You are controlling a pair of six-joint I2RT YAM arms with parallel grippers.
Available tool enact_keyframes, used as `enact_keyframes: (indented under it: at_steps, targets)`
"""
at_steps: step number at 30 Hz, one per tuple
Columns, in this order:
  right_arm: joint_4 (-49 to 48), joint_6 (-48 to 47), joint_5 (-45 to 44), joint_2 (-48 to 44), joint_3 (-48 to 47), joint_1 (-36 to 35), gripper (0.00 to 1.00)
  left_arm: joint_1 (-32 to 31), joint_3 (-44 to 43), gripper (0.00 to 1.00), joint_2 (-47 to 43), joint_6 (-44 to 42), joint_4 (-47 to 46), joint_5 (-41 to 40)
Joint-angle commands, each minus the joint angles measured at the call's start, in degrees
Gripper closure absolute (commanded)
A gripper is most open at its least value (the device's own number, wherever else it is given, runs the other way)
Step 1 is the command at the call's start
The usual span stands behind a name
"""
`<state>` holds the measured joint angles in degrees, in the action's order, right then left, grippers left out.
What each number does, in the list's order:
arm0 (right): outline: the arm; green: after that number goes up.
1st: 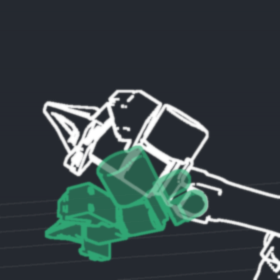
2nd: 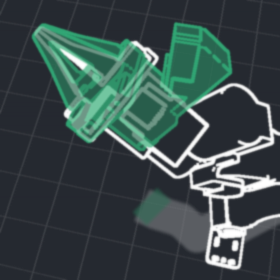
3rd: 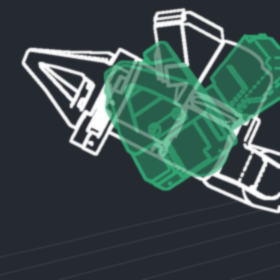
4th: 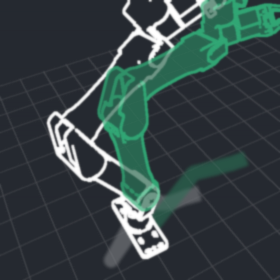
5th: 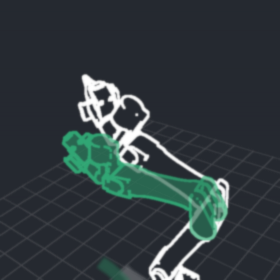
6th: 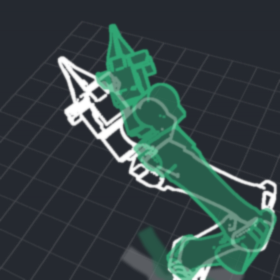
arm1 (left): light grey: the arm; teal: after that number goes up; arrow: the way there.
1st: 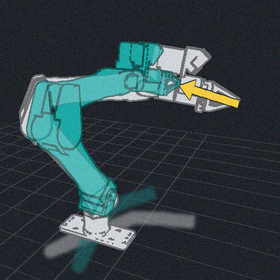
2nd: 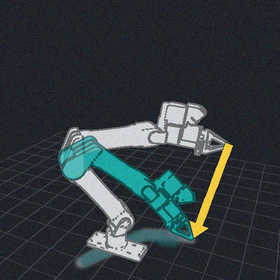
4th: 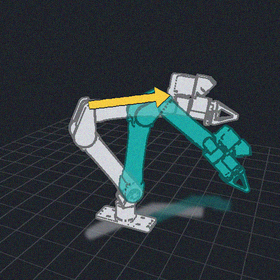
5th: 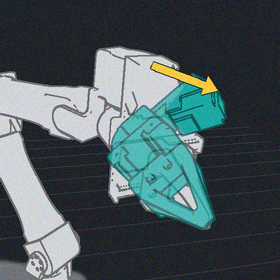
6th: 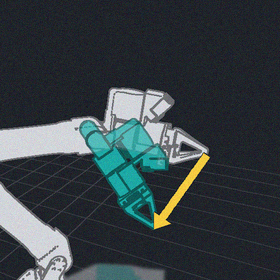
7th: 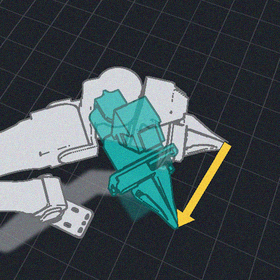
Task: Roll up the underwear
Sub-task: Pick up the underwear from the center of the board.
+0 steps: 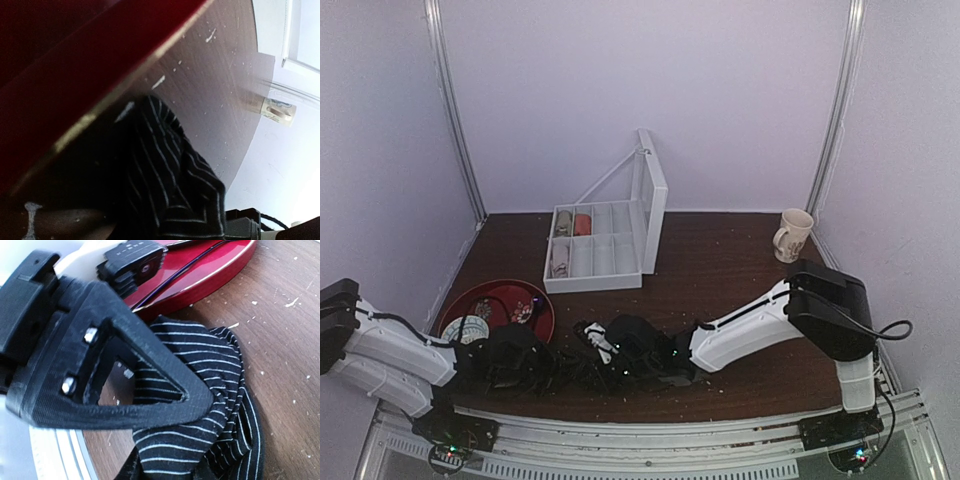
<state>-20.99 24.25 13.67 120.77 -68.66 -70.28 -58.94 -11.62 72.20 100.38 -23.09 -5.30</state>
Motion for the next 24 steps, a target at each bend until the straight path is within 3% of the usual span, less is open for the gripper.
enact_keyframes:
  at_steps: [1,17,24]
  targets:
    - [5.2,0.8,10.2,-0.2,5.8,-0.7,0.74,-0.2,1.6,1.0,0.8,-0.5,2.2,0.4]
    - [-10.5,10.7,11.0,-11.1,22.6,7.7,0.63,0.1,2.0,1.0,-6.7,-3.2,6.9,-0.4]
    - [-7.6,9.1,9.0,-13.3,23.3,8.8,0.63,1.2,1.5,1.0,-8.7,-6.1,7.1,0.9]
